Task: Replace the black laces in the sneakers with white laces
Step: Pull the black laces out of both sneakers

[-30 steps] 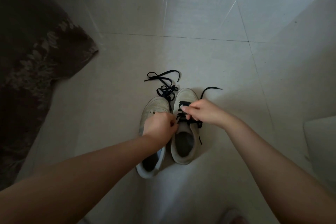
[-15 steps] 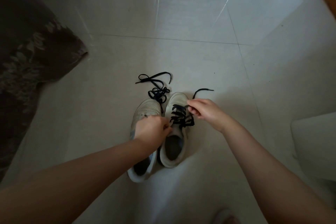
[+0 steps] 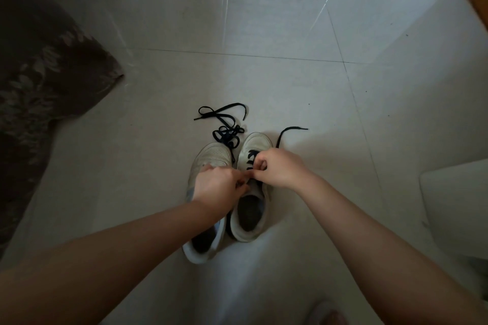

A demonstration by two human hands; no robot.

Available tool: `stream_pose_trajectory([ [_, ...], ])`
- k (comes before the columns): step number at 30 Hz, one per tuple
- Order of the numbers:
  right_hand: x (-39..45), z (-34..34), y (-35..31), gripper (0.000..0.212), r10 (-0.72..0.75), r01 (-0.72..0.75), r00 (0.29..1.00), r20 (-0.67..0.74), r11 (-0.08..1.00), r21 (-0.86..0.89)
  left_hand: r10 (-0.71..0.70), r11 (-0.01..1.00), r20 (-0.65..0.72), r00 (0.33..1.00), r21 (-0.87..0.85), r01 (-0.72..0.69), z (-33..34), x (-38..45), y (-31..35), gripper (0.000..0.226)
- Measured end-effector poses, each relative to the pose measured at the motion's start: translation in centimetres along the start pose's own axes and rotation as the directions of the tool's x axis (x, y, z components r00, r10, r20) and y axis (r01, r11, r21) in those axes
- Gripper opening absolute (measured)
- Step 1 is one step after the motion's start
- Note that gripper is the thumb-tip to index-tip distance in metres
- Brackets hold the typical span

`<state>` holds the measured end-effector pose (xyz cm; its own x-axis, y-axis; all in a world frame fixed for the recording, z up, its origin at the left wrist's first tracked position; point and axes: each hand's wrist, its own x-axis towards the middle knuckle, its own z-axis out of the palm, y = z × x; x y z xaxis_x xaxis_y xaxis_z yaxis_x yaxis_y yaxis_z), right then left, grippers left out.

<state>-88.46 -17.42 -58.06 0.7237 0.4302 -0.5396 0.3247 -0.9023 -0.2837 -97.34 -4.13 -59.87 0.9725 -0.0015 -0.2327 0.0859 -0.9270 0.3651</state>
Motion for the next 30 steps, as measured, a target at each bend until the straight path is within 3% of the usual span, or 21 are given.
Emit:
stream_pose_trajectory([
  [5, 0.3, 0.4, 0.1, 0.022, -0.031, 0.031, 0.999, -0.039, 1.0, 0.001, -0.002, 1.0, 0.018, 1.0, 0.013, 0.002, -0.1, 0.0, 0.0, 0.026],
  [9, 0.1, 0.9, 0.3, 0.018, -0.174, 0.168, 0.973, -0.15, 0.984, -0.058, -0.001, 1.0, 0.032, 0.999, 0.031, 0.0, -0.1, 0.0, 0.0, 0.028],
  [13, 0.0, 1.0, 0.0, 0.014, -0.305, 0.274, 0.945, -0.114, 0.934, -0.229, 0.003, 0.999, 0.036, 0.999, 0.054, -0.005, 0.0, 0.0, 0.1, 0.03],
  [17, 0.0, 0.7, -0.2, 0.022, -0.351, 0.322, 0.932, -0.088, 0.916, -0.24, 0.003, 0.999, 0.029, 1.0, 0.048, -0.004, 0.0, 0.1, 0.1, 0.03],
  [23, 0.2, 1.6, 0.0, 0.016, -0.495, 0.412, 0.844, -0.204, 0.844, -0.344, 0.002, 0.999, 0.021, 1.0, 0.054, -0.003, 0.0, 0.0, 0.2, 0.031],
  [25, 0.2, 1.7, 0.3, 0.013, -0.437, 0.376, 0.848, -0.3, 0.895, -0.24, -0.008, 0.999, 0.022, 1.0, 0.04, 0.007, 0.0, -0.1, 0.2, 0.03],
  [27, 0.2, 1.2, 0.7, 0.01, -0.305, 0.341, 0.837, -0.454, 0.94, -0.002, -0.021, 1.0, 0.026, 0.999, 0.01, 0.021, 0.0, 0.0, 0.1, 0.028],
  [29, 0.2, 0.3, 1.2, 0.009, -0.094, 0.29, 0.83, -0.55, 0.914, 0.282, -0.025, 1.0, 0.033, 0.999, -0.009, 0.025, 0.1, 0.0, 0.0, 0.027],
  [30, 0.2, 0.0, 1.4, 0.009, 0.006, 0.242, 0.847, -0.532, 0.887, 0.394, -0.022, 1.0, 0.035, 0.999, -0.011, 0.023, 0.1, 0.0, -0.1, 0.027],
])
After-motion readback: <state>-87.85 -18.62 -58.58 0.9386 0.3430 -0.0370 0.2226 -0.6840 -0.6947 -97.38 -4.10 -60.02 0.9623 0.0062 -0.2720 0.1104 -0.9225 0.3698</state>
